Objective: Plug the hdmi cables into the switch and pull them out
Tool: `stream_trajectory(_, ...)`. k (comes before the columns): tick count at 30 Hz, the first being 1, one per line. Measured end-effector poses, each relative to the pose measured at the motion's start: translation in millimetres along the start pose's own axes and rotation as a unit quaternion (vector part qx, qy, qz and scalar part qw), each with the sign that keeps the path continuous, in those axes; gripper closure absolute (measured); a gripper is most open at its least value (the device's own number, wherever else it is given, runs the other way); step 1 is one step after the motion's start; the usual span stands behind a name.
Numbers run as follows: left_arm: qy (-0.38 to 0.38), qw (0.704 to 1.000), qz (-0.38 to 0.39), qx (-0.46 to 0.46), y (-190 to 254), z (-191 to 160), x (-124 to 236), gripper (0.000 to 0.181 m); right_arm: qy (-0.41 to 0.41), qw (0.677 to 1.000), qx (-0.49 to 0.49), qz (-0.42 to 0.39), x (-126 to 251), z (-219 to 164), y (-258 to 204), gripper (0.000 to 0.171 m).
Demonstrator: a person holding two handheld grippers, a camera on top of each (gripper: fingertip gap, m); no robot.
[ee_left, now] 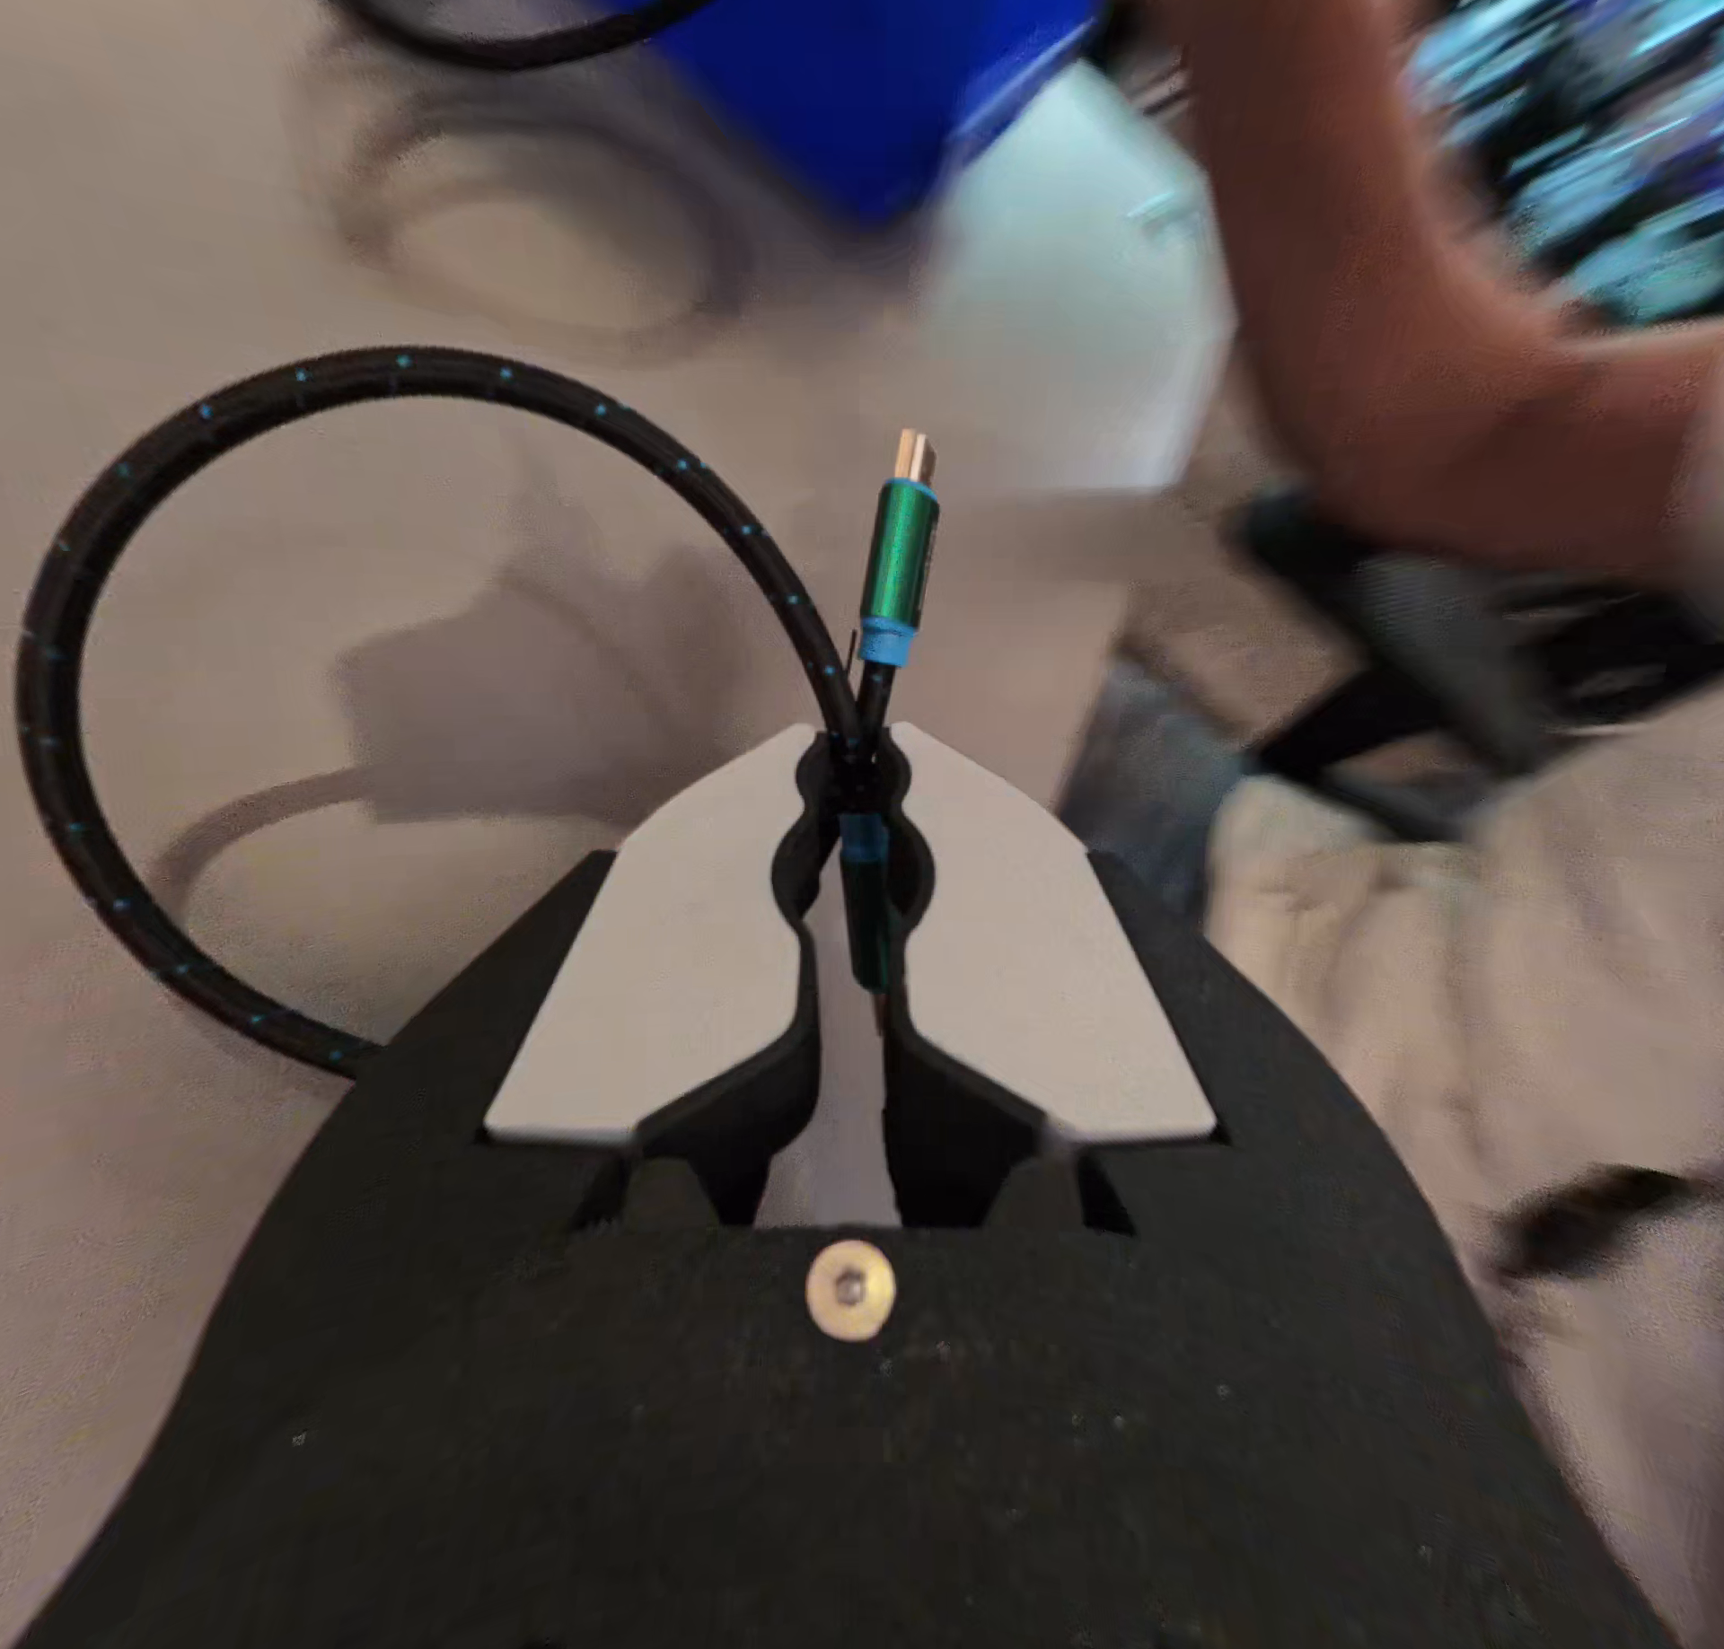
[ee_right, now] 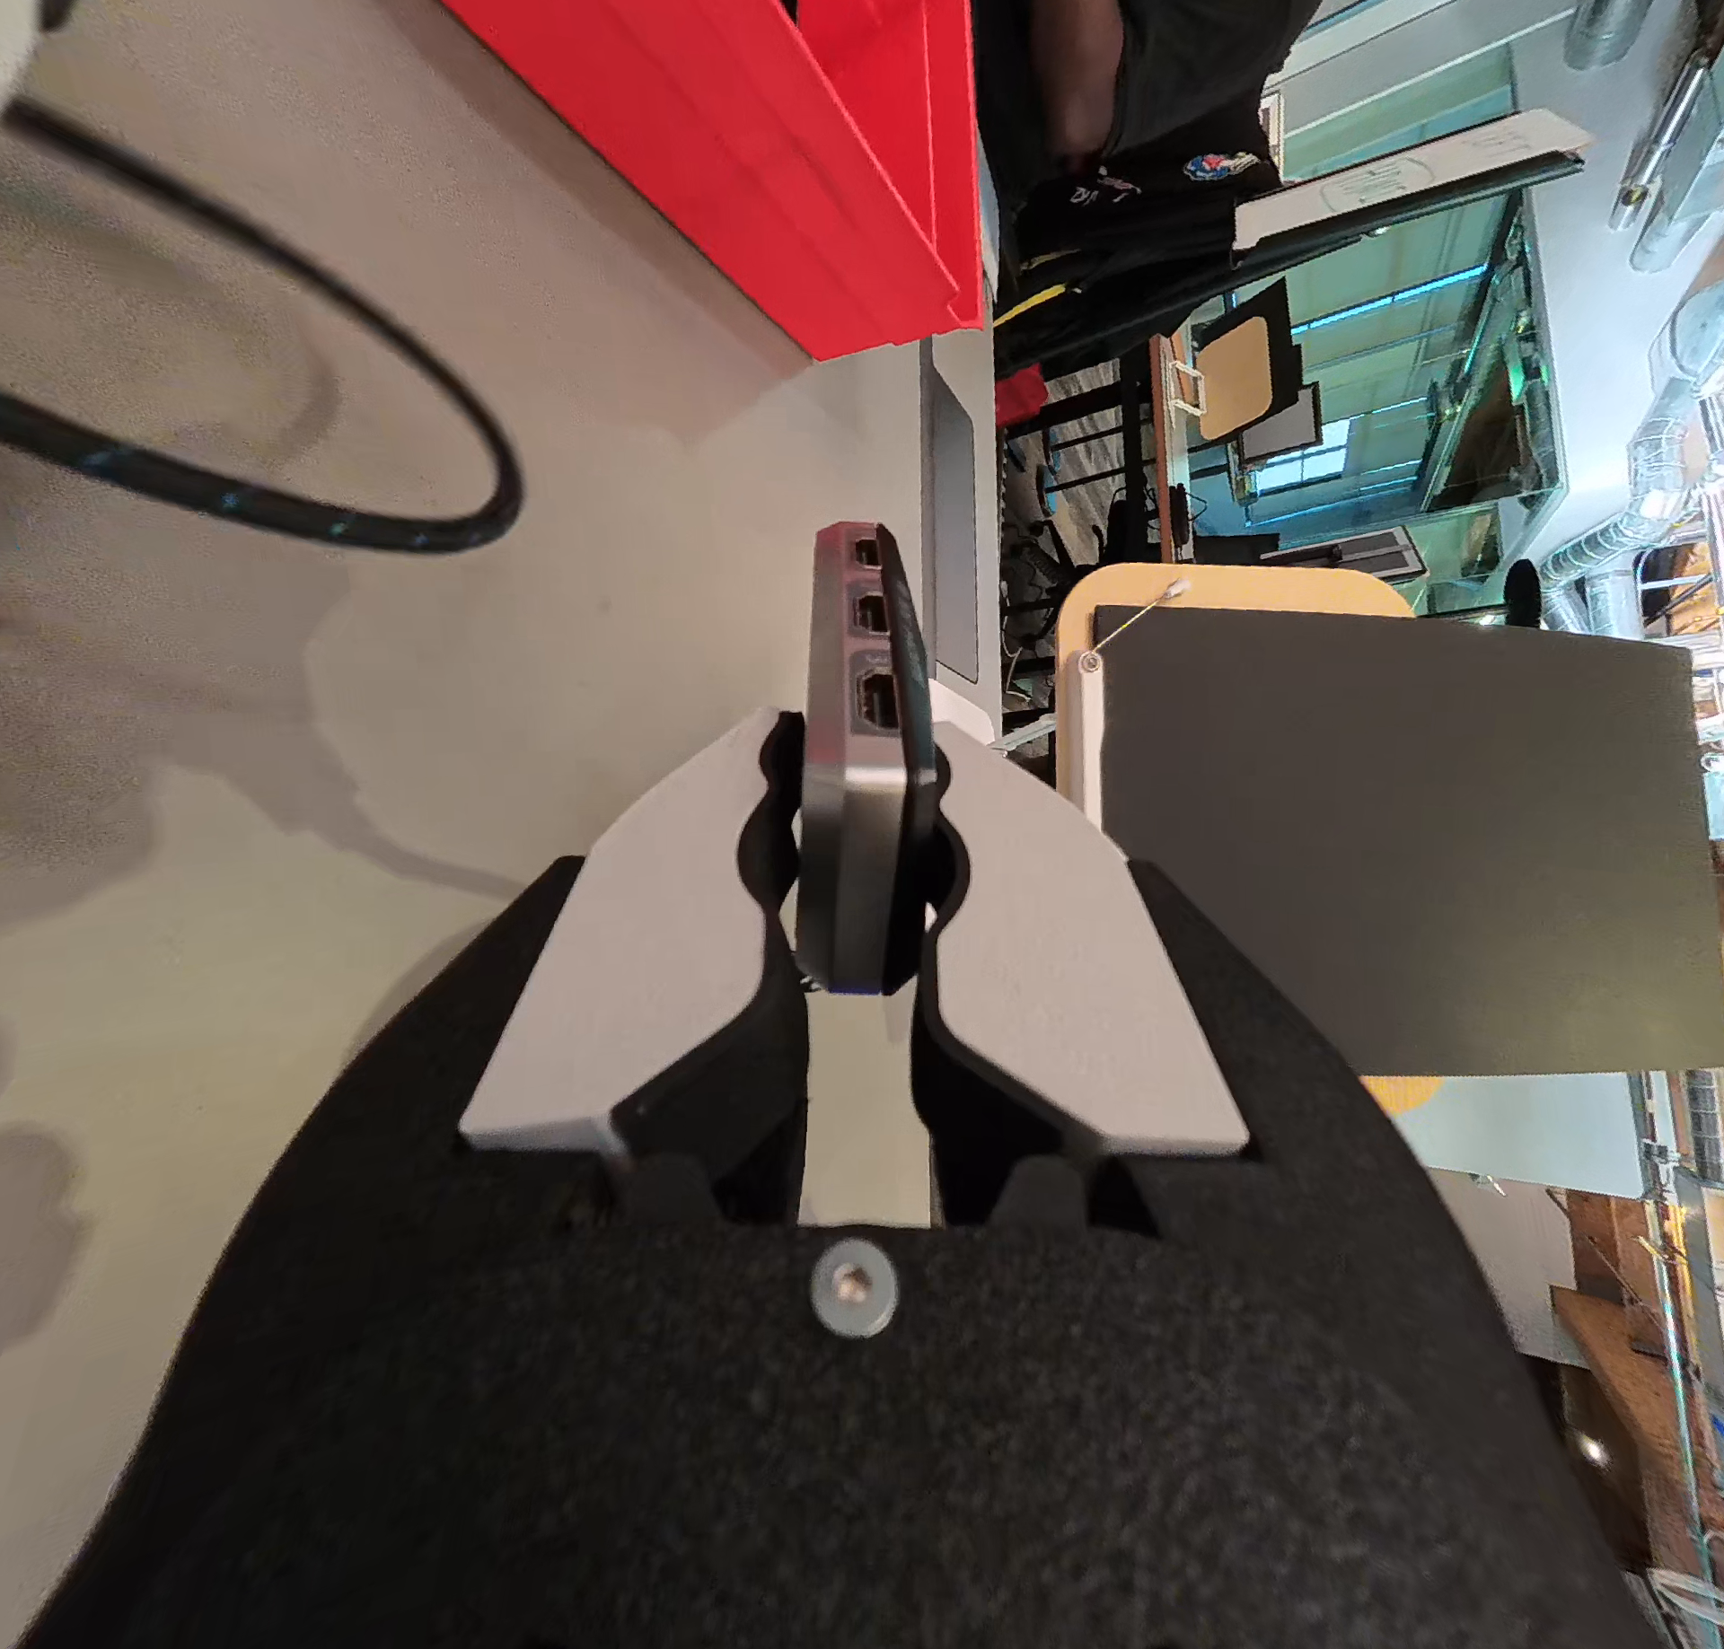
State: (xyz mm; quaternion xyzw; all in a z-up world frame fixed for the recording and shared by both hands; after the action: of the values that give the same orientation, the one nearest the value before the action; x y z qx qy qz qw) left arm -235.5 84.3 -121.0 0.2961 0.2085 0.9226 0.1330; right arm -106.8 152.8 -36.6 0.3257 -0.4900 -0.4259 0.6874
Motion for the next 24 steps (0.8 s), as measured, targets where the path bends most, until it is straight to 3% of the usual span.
stream_trajectory(3, 0.064, 0.977, -0.19, 0.075, 30.1, 15.0, 3.9, 0.173, -0.001, 1.0, 0.003, -0.001, 0.0, 1.1, 0.1, 0.149)
stream_trajectory(6, 0.086, 0.912, -0.363, 0.169, 43.7, 22.1, 13.5, 0.173, -0.001, 1.0, 0.004, 0.002, -0.7, 1.5, -2.1, 0.148)
stream_trajectory(11, 0.104, 0.83, -0.457, 0.303, 26.1, 20.9, 19.5, 0.173, -0.004, 1.0, 0.008, 0.004, -1.6, 2.5, -3.9, 0.149)
stream_trajectory(13, 0.106, 0.838, -0.431, 0.318, 15.1, 19.5, 24.0, 0.17, -0.004, 1.0, 0.007, 0.005, -1.6, 2.8, -4.5, 0.148)
stream_trajectory(15, 0.083, 0.879, -0.357, 0.303, 2.2, 10.9, 24.9, 0.169, -0.003, 1.0, 0.008, 0.005, -1.6, 3.3, -5.3, 0.149)
stream_trajectory(19, -0.003, 0.966, -0.097, 0.239, -39.9, -22.1, 22.9, 0.159, -0.003, 1.0, 0.009, 0.008, -2.6, 4.1, -6.7, 0.149)
stream_trajectory(22, -0.024, 0.985, 0.041, 0.167, -54.0, -26.8, 32.4, 0.16, -0.004, 1.0, 0.012, 0.009, -3.3, 3.8, -7.9, 0.149)
stream_trajectory(24, -0.035, 0.979, 0.152, 0.13, -65.1, -28.6, 41.3, 0.16, -0.004, 1.0, 0.011, 0.009, -3.9, 3.4, -7.5, 0.149)
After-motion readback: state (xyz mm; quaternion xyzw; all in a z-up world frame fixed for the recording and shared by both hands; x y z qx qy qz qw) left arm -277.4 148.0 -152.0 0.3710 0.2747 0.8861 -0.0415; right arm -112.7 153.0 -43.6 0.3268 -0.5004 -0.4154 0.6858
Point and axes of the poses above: each gripper's, where its closed fingertips meet, x back along the fingers, z out of its top, y = z × x across the jaws, the point moved 3 cm from there along x, back along the fingers, and after that the axes turned 3 degrees about -y, right-handed, at the moved point
